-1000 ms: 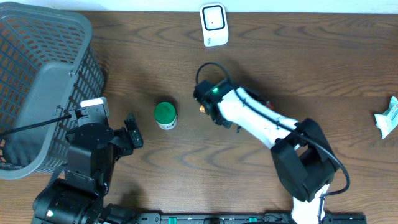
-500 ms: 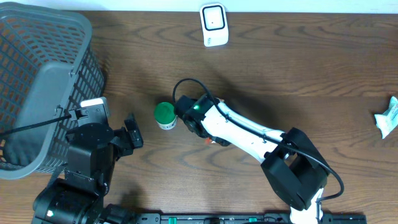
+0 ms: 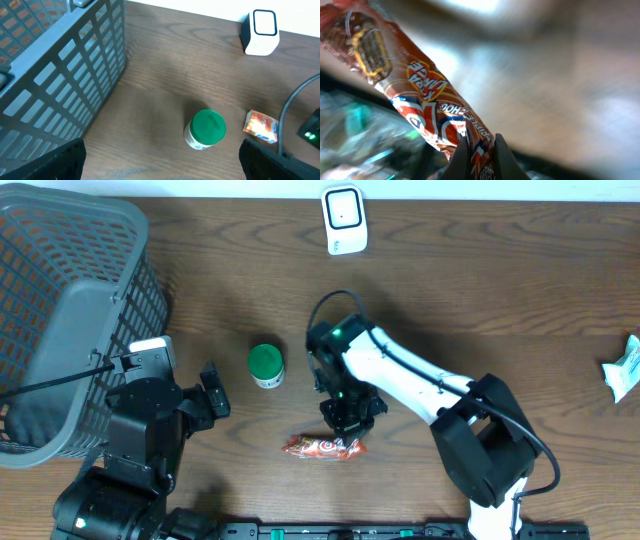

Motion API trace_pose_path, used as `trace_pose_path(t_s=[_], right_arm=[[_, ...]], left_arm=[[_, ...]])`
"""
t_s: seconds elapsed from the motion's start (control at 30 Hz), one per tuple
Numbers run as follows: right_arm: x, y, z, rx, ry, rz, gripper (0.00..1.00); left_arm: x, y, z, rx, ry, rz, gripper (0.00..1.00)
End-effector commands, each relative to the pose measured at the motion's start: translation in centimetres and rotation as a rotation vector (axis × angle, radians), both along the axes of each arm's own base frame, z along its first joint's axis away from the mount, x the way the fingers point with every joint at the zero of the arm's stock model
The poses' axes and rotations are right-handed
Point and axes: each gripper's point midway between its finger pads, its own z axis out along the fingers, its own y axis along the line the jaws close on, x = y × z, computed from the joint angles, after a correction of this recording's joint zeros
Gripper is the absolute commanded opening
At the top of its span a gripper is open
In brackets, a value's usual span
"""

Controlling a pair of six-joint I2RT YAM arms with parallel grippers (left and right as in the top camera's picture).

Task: Scan the item barcode
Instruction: 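Lower the TOP bar onto the table and open the right gripper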

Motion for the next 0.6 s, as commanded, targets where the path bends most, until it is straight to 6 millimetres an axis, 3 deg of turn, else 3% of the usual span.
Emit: trace_pose_path(t_s=[0.0,0.1,0.27,0.37,0.57], right_arm=[[-1.0,2.1,2.6,0.039,0.253,-0.37,0.01],[-0.4,2.1,4.2,-0.017,0.395,-0.612,0.01],[3.2,1.9,5.9,-0.011,0.565,-0.943,0.01],[4.9,1.5,6.8,0.008,0.653,-1.073,0.01],[8.0,2.1,10.7,0.25,0.85,-1.165,0.02]], left_arm=[[0.0,0.3,0.7,-0.003,-0.018,0.015,0.98],[0.0,0.3,0.7,-0.003,-0.018,0.015,0.98],[0.0,0.3,0.7,-0.003,-0.018,0.015,0.98],[0.0,0.3,0.7,-0.003,-0.018,0.015,0.98],[0.0,0.3,0.7,-0.003,-0.018,0.015,0.98]])
